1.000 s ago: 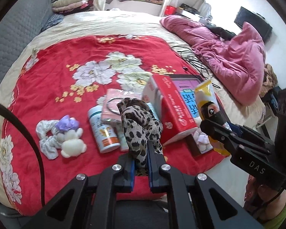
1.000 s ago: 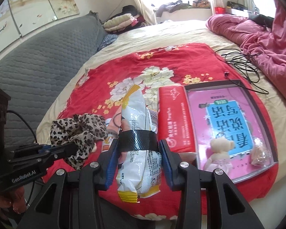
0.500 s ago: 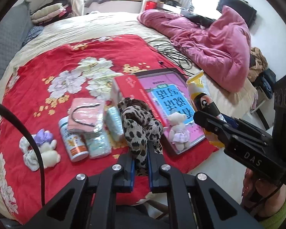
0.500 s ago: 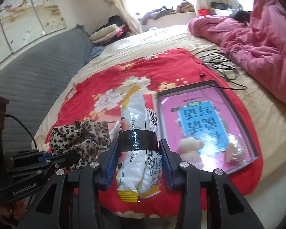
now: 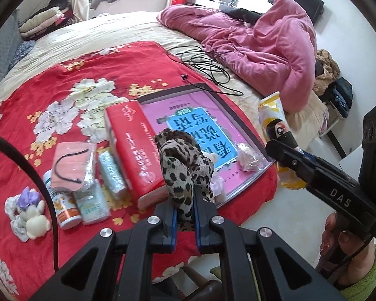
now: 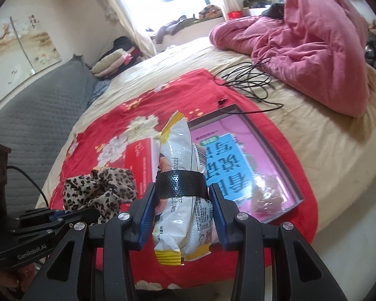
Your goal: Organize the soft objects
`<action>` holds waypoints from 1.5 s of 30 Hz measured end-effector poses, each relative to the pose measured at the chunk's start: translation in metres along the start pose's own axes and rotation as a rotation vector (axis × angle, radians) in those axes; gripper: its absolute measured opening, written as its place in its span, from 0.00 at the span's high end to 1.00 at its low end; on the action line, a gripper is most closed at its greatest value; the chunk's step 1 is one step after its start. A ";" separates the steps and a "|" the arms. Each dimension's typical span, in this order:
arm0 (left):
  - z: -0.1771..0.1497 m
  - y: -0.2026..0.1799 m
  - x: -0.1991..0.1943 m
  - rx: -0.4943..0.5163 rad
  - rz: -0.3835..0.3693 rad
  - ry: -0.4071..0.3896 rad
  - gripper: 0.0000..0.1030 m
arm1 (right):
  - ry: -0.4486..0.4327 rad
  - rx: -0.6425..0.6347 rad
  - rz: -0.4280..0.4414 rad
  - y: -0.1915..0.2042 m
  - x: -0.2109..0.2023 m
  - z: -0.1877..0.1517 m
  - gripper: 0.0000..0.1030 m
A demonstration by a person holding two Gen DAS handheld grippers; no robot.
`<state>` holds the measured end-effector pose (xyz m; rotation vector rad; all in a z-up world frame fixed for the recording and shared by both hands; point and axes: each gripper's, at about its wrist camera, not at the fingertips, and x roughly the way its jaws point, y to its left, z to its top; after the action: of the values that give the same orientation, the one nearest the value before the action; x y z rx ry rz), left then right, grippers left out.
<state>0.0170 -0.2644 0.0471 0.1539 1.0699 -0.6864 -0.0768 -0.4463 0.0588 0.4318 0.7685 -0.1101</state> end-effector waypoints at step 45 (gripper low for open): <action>0.021 -0.038 0.135 0.060 -0.005 0.178 0.90 | 0.199 0.034 -0.118 -0.079 0.119 -0.021 0.58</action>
<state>0.0506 -0.3627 -0.0488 0.2677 1.2206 -0.7198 -0.0245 -0.5027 -0.0637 0.4331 0.9893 -0.1929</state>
